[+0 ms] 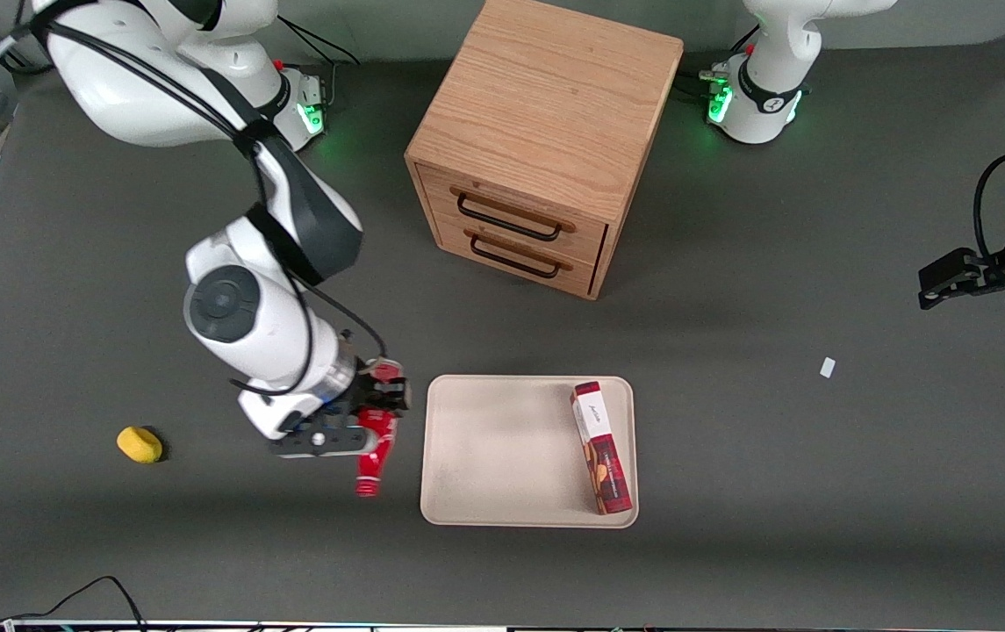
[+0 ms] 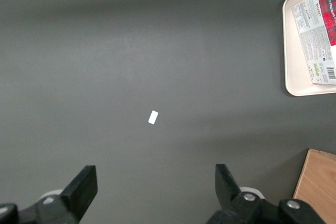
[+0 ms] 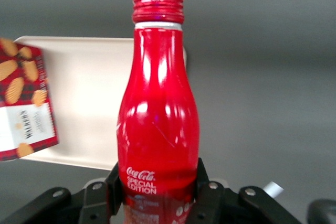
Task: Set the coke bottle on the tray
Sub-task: 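Lift the bottle upright and carry it over the white tray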
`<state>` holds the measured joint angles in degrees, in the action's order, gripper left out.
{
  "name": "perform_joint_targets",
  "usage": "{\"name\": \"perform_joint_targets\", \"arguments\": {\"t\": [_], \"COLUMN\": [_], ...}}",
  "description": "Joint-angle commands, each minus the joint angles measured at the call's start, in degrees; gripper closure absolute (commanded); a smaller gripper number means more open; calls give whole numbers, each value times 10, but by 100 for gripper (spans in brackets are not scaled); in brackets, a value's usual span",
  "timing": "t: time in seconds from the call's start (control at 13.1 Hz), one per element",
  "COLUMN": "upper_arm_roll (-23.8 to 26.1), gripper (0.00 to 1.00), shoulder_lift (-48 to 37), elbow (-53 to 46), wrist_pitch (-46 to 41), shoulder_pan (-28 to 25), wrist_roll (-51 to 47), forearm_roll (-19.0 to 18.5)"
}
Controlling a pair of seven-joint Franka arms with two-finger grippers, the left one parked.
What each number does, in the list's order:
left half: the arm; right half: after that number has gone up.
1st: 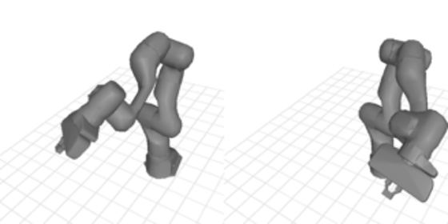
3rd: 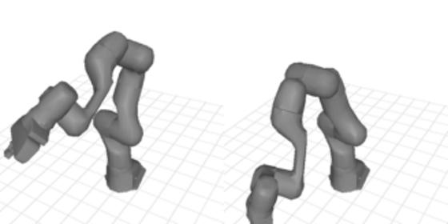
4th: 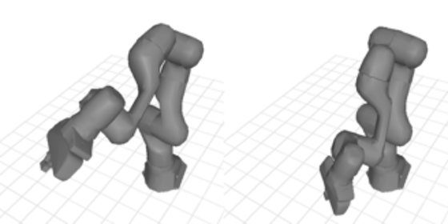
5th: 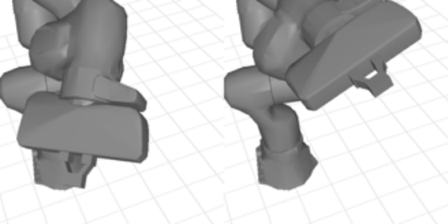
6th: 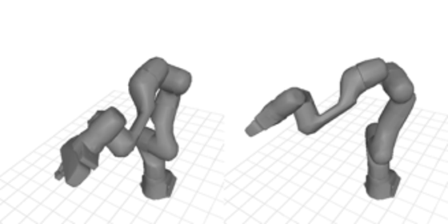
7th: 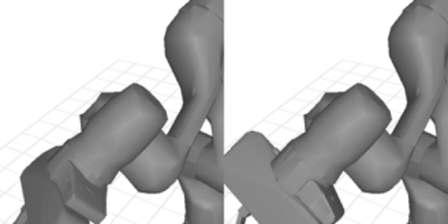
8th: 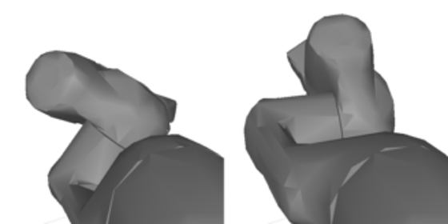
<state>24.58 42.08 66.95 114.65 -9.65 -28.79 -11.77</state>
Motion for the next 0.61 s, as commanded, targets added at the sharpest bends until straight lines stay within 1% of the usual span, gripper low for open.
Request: {"name": "perform_joint_targets", "arguments": {"t": [0.0, 0.08, 0.23, 0.3, 0.53], "upper_arm_roll": [6, 6, 5, 3, -1], "gripper": [100, 100, 100, 94, 83], "shoulder_lift": [63, 81, 119, 138, 179], "elbow": [-60, -60, -60, -60, -60], "wrist_pitch": [12, 23, 57, 76, 119], "shoulder_pan": [-25, -33, -35, -35, -40], "wrist_roll": [18, 18, 13, 8, -18], "forearm_roll": [-32, -49, -56, -56, -56]}}
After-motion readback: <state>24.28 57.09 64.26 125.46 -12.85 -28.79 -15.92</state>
